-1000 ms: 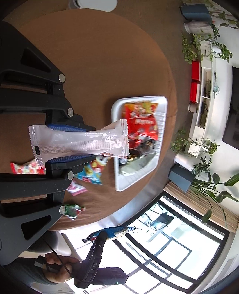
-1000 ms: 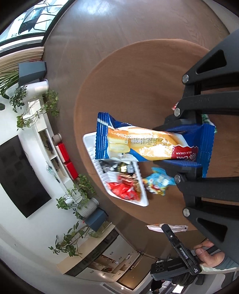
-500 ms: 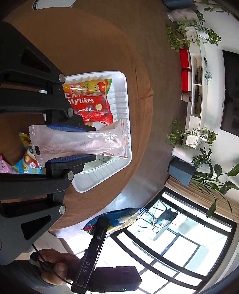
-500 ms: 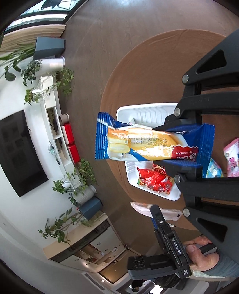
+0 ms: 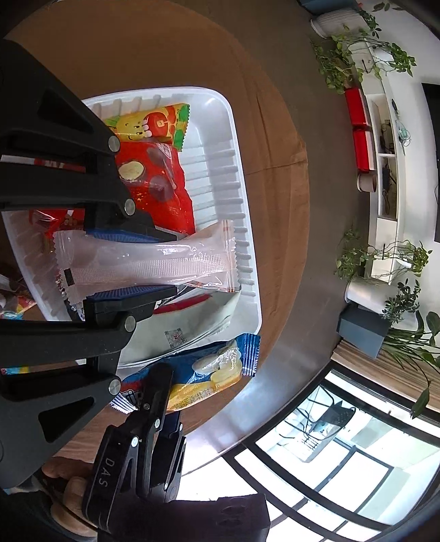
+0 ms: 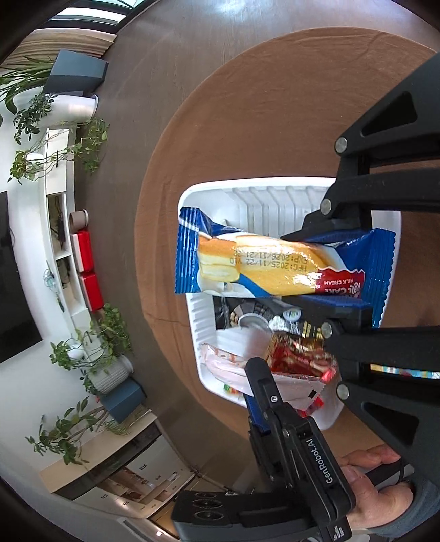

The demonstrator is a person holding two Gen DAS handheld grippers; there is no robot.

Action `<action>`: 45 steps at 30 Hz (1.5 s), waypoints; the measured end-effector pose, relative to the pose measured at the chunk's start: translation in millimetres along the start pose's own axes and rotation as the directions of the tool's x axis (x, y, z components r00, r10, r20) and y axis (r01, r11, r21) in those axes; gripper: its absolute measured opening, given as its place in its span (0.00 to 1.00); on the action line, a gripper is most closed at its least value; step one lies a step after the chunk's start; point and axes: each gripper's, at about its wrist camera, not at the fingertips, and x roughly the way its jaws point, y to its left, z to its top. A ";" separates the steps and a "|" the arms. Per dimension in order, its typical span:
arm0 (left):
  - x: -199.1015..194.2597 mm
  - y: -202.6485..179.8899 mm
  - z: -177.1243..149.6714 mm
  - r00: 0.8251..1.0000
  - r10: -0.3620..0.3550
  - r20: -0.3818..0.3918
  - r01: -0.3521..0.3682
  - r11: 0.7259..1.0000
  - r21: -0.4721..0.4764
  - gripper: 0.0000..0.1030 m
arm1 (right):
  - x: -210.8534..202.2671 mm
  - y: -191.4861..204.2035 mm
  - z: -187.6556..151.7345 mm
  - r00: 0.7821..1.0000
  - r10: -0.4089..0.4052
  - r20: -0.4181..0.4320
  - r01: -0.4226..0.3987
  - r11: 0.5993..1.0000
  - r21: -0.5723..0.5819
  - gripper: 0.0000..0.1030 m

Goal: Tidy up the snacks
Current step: 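Carry the white packet and blue-and-yellow packet with both tools over the tray, then lower both packets into the tray, open both tools and withdraw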

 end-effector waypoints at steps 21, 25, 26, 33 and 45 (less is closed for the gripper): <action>32.6 6.7 -2.2 0.999 0.029 -0.012 -0.030 1.000 -0.009 0.22 | 16.4 -9.0 -2.0 1.000 -0.021 -0.008 0.021 1.000 0.013 0.28; 34.2 5.2 -1.7 0.999 0.036 -0.014 -0.036 0.999 -0.005 0.25 | 17.7 -11.6 -2.3 1.000 -0.024 -0.009 0.024 1.000 0.016 0.29; 34.7 4.2 -1.8 0.999 0.035 -0.015 -0.035 0.999 -0.003 0.28 | 18.9 -12.0 -2.3 0.999 -0.030 -0.012 0.030 0.999 0.019 0.32; 31.7 -4.1 -3.5 0.999 0.033 -0.001 -0.033 0.999 0.019 0.66 | 20.3 -14.4 -3.3 0.999 -0.029 -0.018 0.029 1.000 0.013 0.37; 5.1 -13.9 -10.7 0.999 0.041 0.032 -0.042 0.999 0.024 0.83 | 4.2 -16.1 -11.8 1.000 -0.018 0.003 0.018 1.000 0.021 0.54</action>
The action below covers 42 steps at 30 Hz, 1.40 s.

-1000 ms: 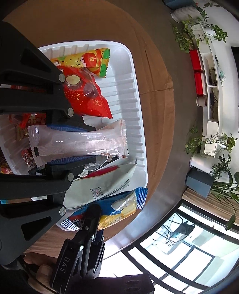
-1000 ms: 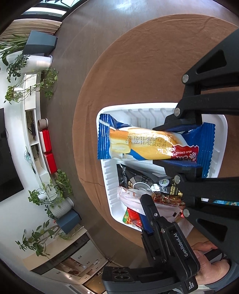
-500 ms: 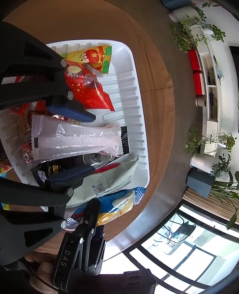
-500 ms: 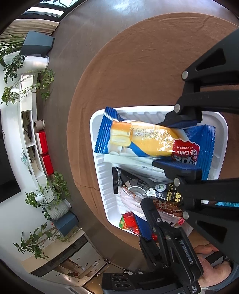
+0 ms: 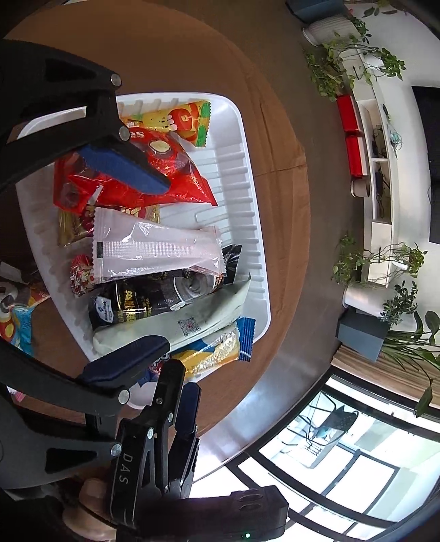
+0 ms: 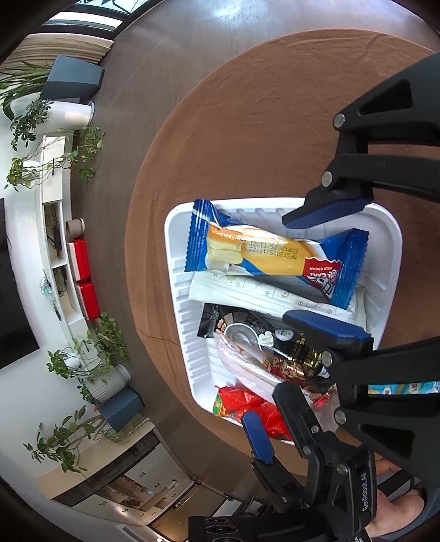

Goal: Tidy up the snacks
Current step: 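Lower both packets into the tray, open both tools and withdraw, then grasp the red-and-white fruit candy packet with the left tool while the right tool grasps the green candy bag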

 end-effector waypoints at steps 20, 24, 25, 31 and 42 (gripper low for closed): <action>-145.8 -18.6 -148.0 0.994 -0.022 0.108 0.024 1.000 -0.018 1.00 | -118.6 16.1 -136.1 0.968 0.209 0.142 -0.225 0.967 0.115 0.81; -148.1 -27.2 -196.4 0.997 0.013 0.071 -0.012 1.000 -0.024 1.00 | -131.6 22.2 -163.4 0.970 0.181 0.162 -0.203 0.969 0.138 0.82; -147.3 -30.3 -207.3 0.998 0.013 0.060 -0.011 1.000 -0.027 1.00 | -133.9 23.3 -172.4 0.971 0.175 0.164 -0.199 0.969 0.144 0.82; -137.3 -49.9 -243.9 0.998 0.054 0.016 -0.054 0.999 -0.005 1.00 | -140.6 28.7 -209.4 0.984 0.107 0.143 -0.130 0.978 0.164 0.82; -118.5 -62.2 -253.2 0.991 0.116 -0.065 -0.115 0.993 0.027 0.99 | -136.4 23.7 -245.6 0.992 0.090 0.087 -0.108 0.966 0.236 0.82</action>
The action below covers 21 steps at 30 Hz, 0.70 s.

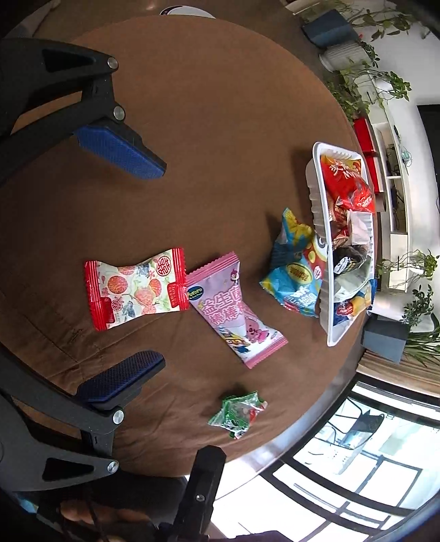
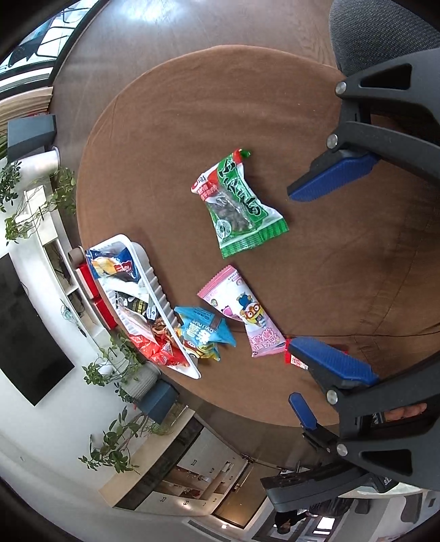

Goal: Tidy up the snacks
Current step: 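Grasp the red-and-white fruit candy packet with the left tool while the right tool grasps the green candy bag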

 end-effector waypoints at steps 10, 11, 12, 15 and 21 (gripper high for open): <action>10.1 -1.8 -5.9 0.999 0.013 -0.046 -0.011 0.999 0.034 0.79 | 2.9 2.8 0.6 1.000 -0.015 0.008 0.015 1.000 -0.003 0.82; 11.1 -1.1 -6.2 0.999 0.013 -0.050 -0.011 0.999 0.034 0.70 | 2.9 1.9 0.8 1.000 -0.018 0.010 0.018 1.000 -0.001 0.82; 12.5 -0.5 -6.9 0.998 0.012 -0.057 -0.010 0.999 0.034 0.66 | 2.9 1.6 0.9 1.000 -0.020 0.011 0.020 1.000 -0.001 0.82; 13.1 -1.2 -8.2 0.998 0.025 -0.057 -0.022 0.999 0.049 0.65 | 3.8 0.9 1.1 1.000 -0.023 0.008 0.023 1.000 0.003 0.82; 13.6 -2.4 -9.2 0.998 0.037 -0.059 -0.032 0.996 0.085 0.55 | 5.5 1.5 0.5 0.999 -0.034 0.005 0.034 0.999 -0.007 0.82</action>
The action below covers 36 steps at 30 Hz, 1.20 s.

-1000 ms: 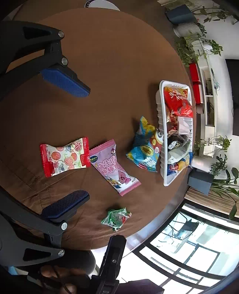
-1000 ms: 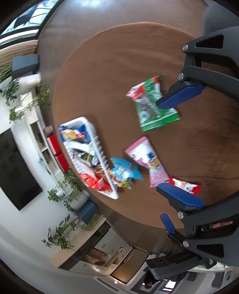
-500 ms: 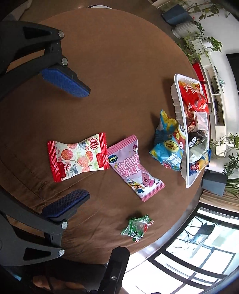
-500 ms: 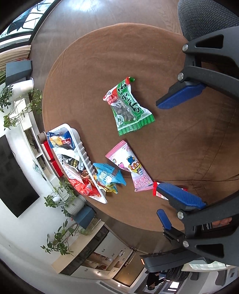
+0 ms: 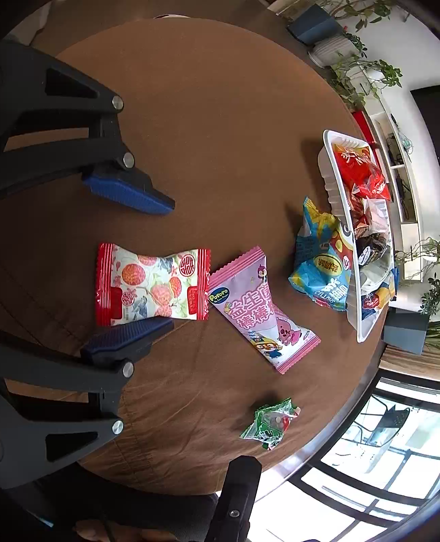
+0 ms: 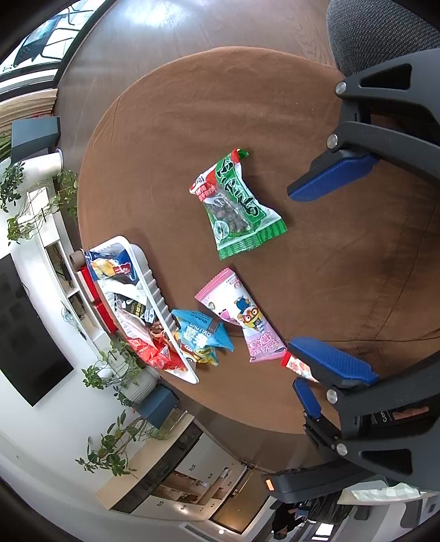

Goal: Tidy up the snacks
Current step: 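Grasp the red-and-white fruit candy packet with the left tool while the right tool grasps the green candy bag, then carry the fruit packet and green bag with both tools over the white tray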

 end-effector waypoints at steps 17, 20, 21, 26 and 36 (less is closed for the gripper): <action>-8.6 22.0 -3.8 0.996 -0.083 0.011 0.084 0.995 -0.052 0.32 | 8.4 -17.0 20.3 0.999 -0.025 -0.020 0.027 0.996 0.083 0.82; -12.4 28.5 -5.7 0.996 -0.089 0.023 0.091 0.994 -0.068 0.32 | 15.2 -21.2 30.0 0.998 -0.045 -0.042 0.048 0.994 0.094 0.80; -12.9 30.6 -5.6 0.996 -0.091 0.025 0.092 0.993 -0.072 0.32 | 18.5 -24.0 31.7 0.998 -0.043 -0.055 0.049 0.993 0.111 0.78; -12.5 32.5 -10.2 0.995 -0.100 0.027 0.102 0.992 -0.079 0.32 | 36.2 -33.0 41.7 0.995 -0.037 -0.090 0.051 0.986 0.156 0.70; -12.1 32.9 -11.3 0.993 -0.109 0.033 0.111 0.990 -0.083 0.32 | 48.0 -33.8 57.5 0.996 -0.060 -0.067 0.069 0.988 0.140 0.58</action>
